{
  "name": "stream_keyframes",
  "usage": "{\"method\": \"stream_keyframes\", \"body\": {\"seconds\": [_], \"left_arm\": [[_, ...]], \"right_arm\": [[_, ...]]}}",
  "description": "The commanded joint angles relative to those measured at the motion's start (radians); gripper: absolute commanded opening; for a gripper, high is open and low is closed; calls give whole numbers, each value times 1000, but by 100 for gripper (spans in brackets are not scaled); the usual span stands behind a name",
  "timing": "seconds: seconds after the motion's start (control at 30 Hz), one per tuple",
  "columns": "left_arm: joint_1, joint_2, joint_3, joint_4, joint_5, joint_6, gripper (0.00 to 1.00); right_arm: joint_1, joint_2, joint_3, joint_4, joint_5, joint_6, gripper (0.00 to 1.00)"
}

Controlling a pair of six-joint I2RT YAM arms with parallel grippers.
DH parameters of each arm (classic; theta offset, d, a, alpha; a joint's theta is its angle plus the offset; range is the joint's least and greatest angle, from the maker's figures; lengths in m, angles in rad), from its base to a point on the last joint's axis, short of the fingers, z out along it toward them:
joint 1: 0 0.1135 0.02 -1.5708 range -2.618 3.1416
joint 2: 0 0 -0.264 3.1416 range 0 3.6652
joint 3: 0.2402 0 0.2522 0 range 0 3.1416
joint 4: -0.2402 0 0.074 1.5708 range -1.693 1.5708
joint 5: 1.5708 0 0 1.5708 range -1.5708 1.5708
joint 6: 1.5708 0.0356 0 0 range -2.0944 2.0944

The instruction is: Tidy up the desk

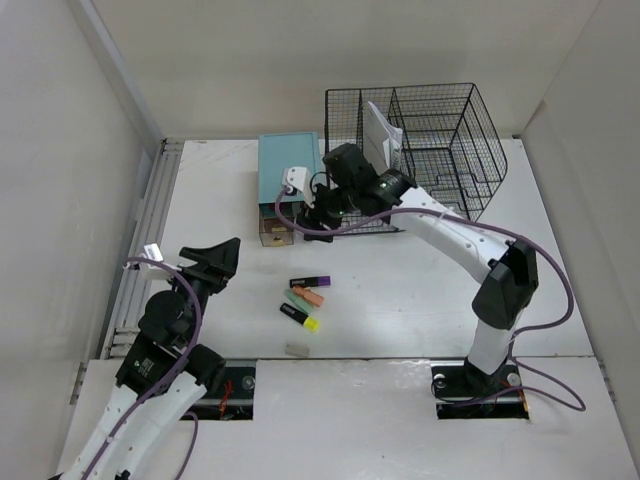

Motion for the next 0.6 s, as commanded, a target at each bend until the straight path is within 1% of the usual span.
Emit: {"method": "stream_keyframes", "body": {"seconds": [0.0, 0.27, 0.37, 0.5, 0.57], "left_arm": [[-6, 12, 15, 61, 17, 18, 68], [-6, 12, 15, 61, 17, 18, 68], [-6, 12, 15, 52, 17, 27, 68], [-6, 3, 15, 43, 8, 27, 68], [-6, 3, 15, 43, 8, 36, 68]], "right_arm": [[10, -17, 108, -30, -36, -24, 0], [20, 197, 389, -2, -87, 34, 0], [29, 256, 431, 31, -87, 59, 0], [29, 331, 513, 31, -82, 69, 0], [29, 353, 514, 42, -73, 69, 0]]}}
